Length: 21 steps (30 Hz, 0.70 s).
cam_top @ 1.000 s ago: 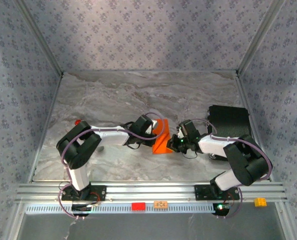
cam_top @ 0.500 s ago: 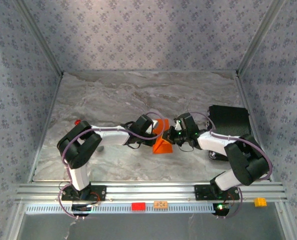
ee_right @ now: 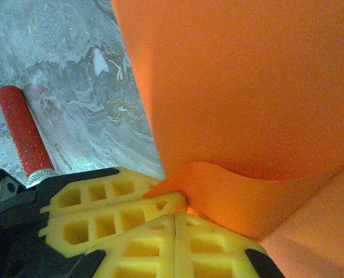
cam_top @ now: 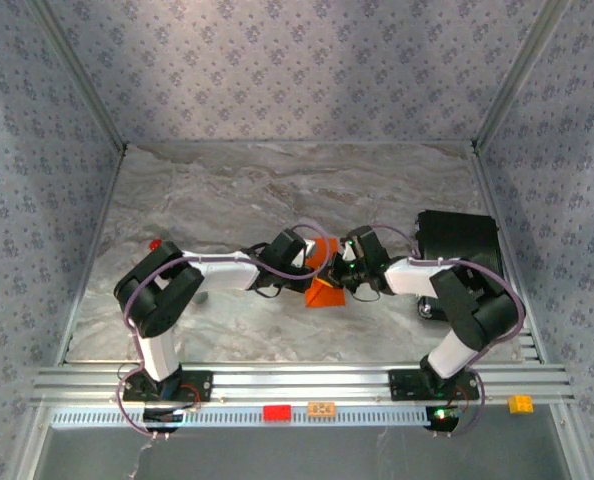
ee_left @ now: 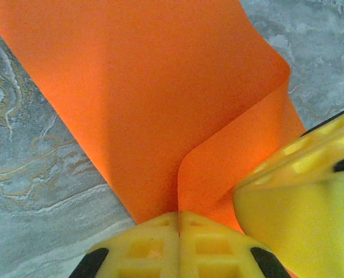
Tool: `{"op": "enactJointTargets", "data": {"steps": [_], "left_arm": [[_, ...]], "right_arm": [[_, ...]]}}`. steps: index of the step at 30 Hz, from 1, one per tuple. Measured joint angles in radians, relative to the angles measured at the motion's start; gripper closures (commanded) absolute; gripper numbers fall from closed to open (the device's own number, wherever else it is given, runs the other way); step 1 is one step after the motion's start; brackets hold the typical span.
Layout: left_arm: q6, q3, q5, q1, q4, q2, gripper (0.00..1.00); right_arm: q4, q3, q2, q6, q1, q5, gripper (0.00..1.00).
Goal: Fold a paper plane with a square sheet of paper (pick it up from the middle)
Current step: Fold the triangle a second time at the center of the table.
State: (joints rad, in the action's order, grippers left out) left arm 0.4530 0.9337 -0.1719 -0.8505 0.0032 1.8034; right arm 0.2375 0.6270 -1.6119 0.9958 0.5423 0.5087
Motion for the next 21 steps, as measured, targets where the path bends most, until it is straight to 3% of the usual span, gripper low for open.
{"op": "enactJointTargets", "data": {"steps": [13,21], "left_arm": [[0.0,0.005,-0.003,0.0,-0.002,0.003,0.99],[0.0,0.005,-0.003,0.0,-0.003,0.003,0.99]], "right_arm": [[0.066,-0.06,-0.031,0.004,-0.003,-0.003,0.93],[-0.027,-0.005,0.021,-0.022,-0.037,-0.016,0.93]]}}
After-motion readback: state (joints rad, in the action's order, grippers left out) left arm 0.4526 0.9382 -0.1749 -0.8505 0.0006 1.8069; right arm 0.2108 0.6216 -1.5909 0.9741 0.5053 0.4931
